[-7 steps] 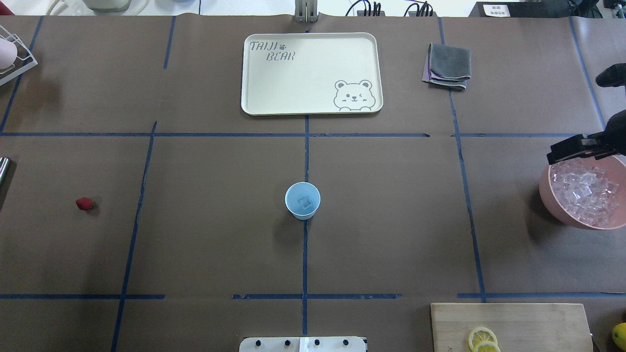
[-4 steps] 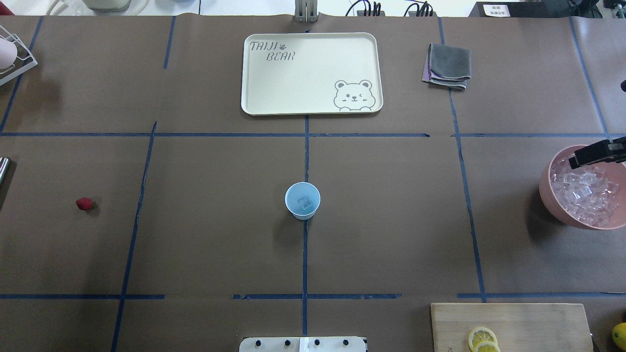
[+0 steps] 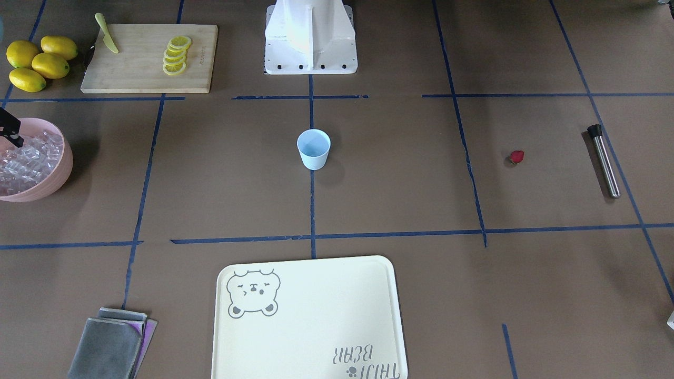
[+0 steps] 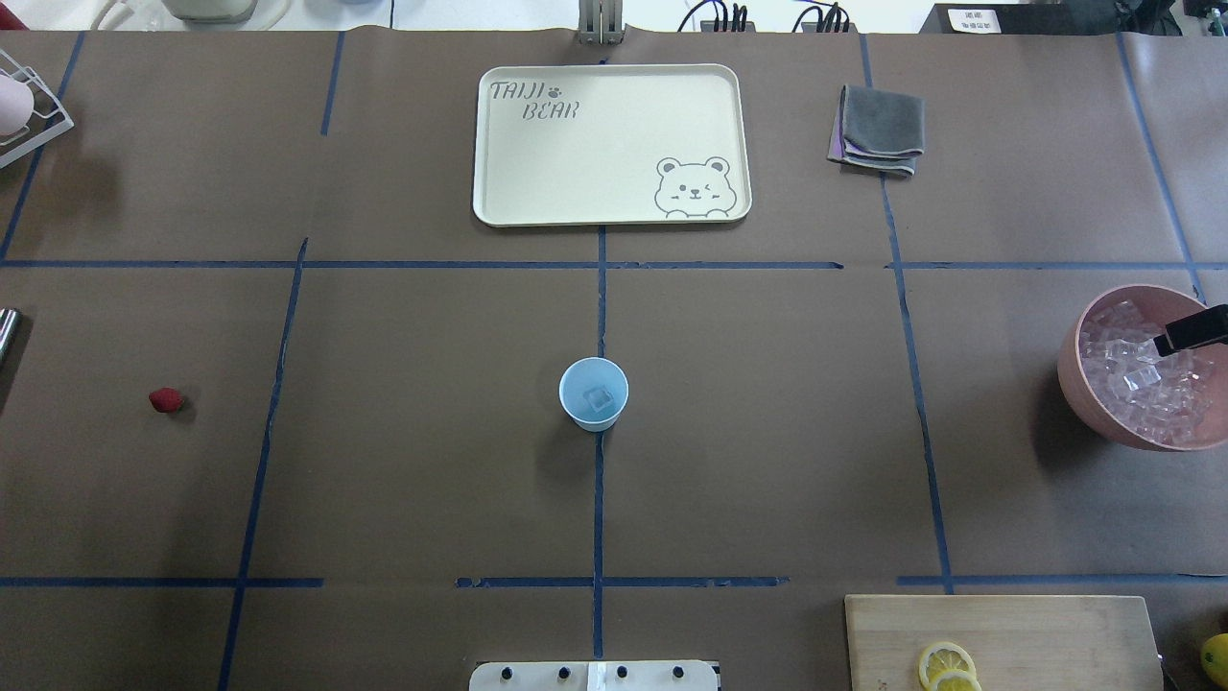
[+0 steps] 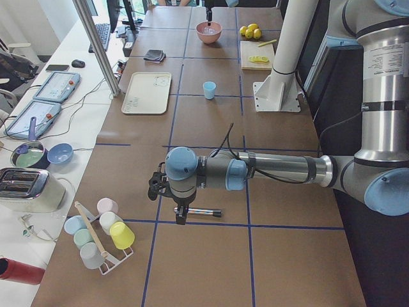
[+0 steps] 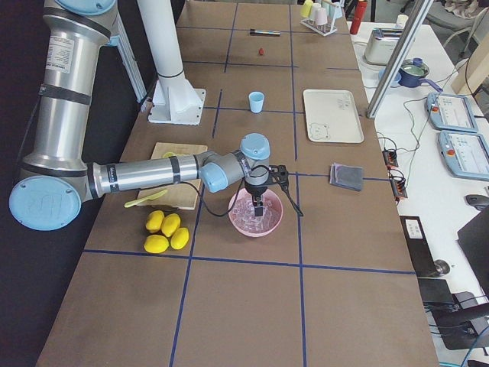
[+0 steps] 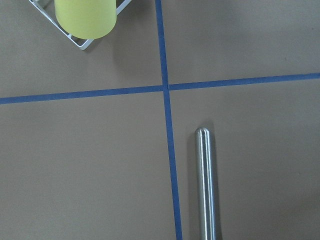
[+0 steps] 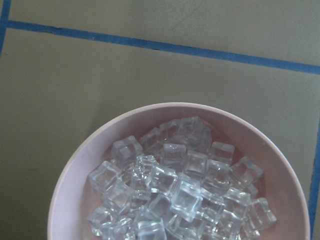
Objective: Mash ice and strawberries in cup
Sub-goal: 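Lower the right gripper into the bowl and grasp another ice cube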
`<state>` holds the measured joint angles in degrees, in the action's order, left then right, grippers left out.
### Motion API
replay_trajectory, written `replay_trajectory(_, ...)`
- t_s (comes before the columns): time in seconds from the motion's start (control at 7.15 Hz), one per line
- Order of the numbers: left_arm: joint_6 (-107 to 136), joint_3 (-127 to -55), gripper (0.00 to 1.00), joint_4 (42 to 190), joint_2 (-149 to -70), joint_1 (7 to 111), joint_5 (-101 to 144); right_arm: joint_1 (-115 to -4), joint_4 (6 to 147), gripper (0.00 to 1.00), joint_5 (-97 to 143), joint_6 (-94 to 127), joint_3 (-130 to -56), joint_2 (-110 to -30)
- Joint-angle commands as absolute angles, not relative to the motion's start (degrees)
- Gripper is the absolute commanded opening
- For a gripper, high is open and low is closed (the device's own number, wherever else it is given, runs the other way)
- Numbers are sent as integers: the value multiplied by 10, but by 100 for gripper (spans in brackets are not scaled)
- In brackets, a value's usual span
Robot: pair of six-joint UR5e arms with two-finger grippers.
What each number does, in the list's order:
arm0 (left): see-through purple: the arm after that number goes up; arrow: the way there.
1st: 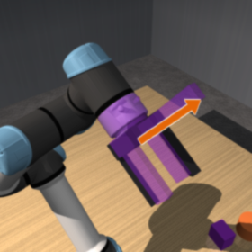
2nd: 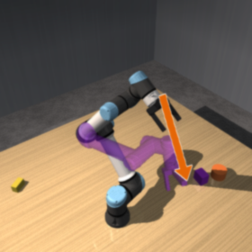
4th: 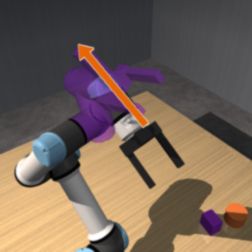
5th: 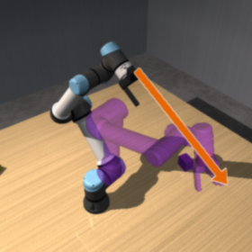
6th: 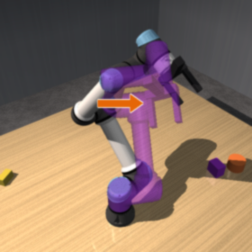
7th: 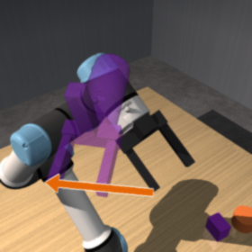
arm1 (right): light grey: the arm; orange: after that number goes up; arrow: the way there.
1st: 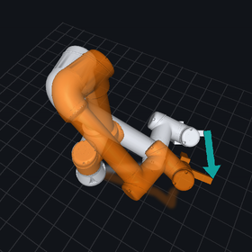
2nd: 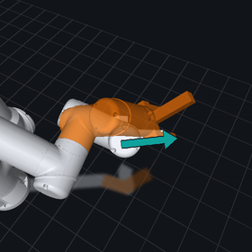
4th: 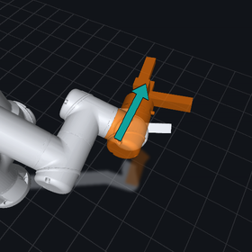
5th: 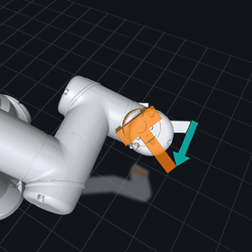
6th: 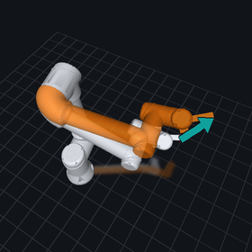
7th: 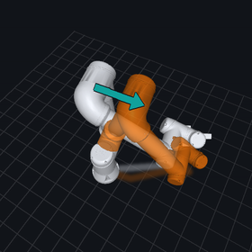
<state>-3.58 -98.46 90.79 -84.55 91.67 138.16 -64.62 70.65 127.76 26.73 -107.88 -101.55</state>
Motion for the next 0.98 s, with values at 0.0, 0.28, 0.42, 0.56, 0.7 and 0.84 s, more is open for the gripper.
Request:
replay_trajectory(0.0, -36, -984, 100, 908, -846, 917, 1382, -614, 706, 98, 1274, 268, -1078, -1015)
replay_trajectory(0.28, -36, -984, 100, 909, -846, 917, 1382, -608, 707, 91, 1273, 267, -1075, -1015)
replay_trajectory(0.42, -36, -984, 100, 909, -846, 917, 1382, -601, 707, 91, 1273, 267, -1067, -1014)
replay_trajectory(0.56, -36, -984, 100, 909, -846, 917, 1382, -597, 707, 90, 1269, 267, -1067, -1012)
replay_trajectory(0.7, -36, -984, 100, 909, -846, 917, 1382, -592, 707, 83, 1263, 267, -1067, -1012)
replay_trajectory(0.84, -36, -984, 100, 908, -846, 917, 1382, -592, 707, 79, 1262, 266, -1067, -1012)
